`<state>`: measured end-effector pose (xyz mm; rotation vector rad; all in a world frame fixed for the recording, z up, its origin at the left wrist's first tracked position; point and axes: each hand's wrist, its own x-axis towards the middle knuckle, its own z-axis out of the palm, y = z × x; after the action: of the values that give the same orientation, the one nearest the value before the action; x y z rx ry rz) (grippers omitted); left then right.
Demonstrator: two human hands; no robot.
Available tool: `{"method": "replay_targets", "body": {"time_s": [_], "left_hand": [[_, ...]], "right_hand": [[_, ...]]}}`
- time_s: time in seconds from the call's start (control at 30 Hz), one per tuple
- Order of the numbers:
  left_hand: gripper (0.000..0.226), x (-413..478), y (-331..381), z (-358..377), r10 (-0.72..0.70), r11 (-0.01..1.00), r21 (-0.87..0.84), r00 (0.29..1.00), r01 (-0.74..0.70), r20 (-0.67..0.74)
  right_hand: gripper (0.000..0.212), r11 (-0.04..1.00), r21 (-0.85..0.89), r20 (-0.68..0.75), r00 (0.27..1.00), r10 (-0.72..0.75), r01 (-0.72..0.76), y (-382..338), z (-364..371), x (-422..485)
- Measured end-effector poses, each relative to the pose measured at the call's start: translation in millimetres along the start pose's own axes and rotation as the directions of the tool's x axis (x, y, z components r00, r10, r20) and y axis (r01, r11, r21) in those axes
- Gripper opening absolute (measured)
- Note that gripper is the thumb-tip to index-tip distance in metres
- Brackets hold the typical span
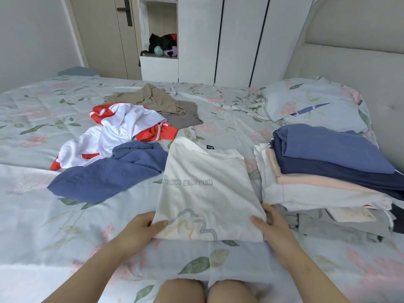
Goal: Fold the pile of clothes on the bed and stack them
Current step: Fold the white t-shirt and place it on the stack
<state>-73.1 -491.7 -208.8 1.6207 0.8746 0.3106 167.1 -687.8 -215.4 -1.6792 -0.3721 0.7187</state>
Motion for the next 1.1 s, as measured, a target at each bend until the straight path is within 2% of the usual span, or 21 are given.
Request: {"method": "replay_targets", "body": {"time_s": [0.07,0.13,0.2,0.27,0.37,0.43,0.5,0.6,0.7,0.87,0.93,1.0,1.07,1.1], "left_hand": [[0.036,3,2,3,-0.027,0.997,0.072,0.988,0.038,-0.151],[0.040,6,2,4,-0.059,0.978,0.183,0.972,0.102,-0.226],[0.039,6,-2,4,-0.112,0.928,0.338,0.983,0.155,-0.143],[0.042,3,-4,0,-0.189,0.888,0.415,0.980,0.198,-0.063],[0.047,7,1,-6,-0.214,0.907,0.354,0.973,0.230,-0.085],[0.045,20,7,-5,-0.176,0.933,0.288,0.972,0.216,-0.158],[0.037,37,14,-4,-0.148,0.958,0.210,0.965,0.195,-0.218],[0.035,66,21,-4,-0.169,0.977,0.077,0.942,0.199,-0.289],[0.034,100,25,-7,-0.174,0.982,0.019,0.935,0.189,-0.307],[0.059,156,42,-14,-0.092,0.996,-0.045,0.926,0.081,-0.365],[0.066,175,49,-14,-0.072,0.997,-0.065,0.916,0.050,-0.396],[0.062,194,53,-14,-0.012,1.000,0.001,0.905,0.014,-0.426],[0.045,211,58,-17,0.051,0.997,0.074,0.864,-0.016,-0.502],[0.029,220,60,-20,0.072,0.997,0.072,0.839,-0.039,-0.539]], "right_hand": [[0.046,0.995,-0.096,-0.073,0.996,-0.044,0.037,0,0,-1],[0.039,0.984,-0.177,-0.128,0.990,-0.060,0.036,0,0,-3],[0.032,0.966,-0.259,-0.088,0.996,-0.022,-0.001,1,-3,-8],[0.026,0.939,-0.342,0.013,0.999,0.052,-0.044,-1,-8,-12],[0.026,0.941,-0.320,0.029,0.992,0.121,-0.105,-9,-9,-5],[0.039,0.947,-0.303,-0.017,0.995,0.102,-0.102,-16,-3,5],[0.052,0.930,-0.364,-0.029,0.999,0.039,-0.047,-23,5,17],[0.055,0.884,-0.459,0.020,0.996,-0.087,0.087,-37,21,37],[0.063,0.803,-0.564,0.025,0.976,-0.215,0.191,-47,38,72],[0.072,0.752,-0.622,-0.012,0.957,-0.289,0.219,-60,56,139],[0.073,0.772,-0.610,0.003,0.975,-0.224,0.179,-64,60,162],[0.065,0.735,-0.660,0.010,0.980,-0.196,0.154,-66,63,180],[0.037,0.663,-0.720,-0.025,0.948,-0.319,0.204,-72,64,198],[0.024,0.646,-0.725,-0.046,0.920,-0.390,0.238,-77,64,204]]}}
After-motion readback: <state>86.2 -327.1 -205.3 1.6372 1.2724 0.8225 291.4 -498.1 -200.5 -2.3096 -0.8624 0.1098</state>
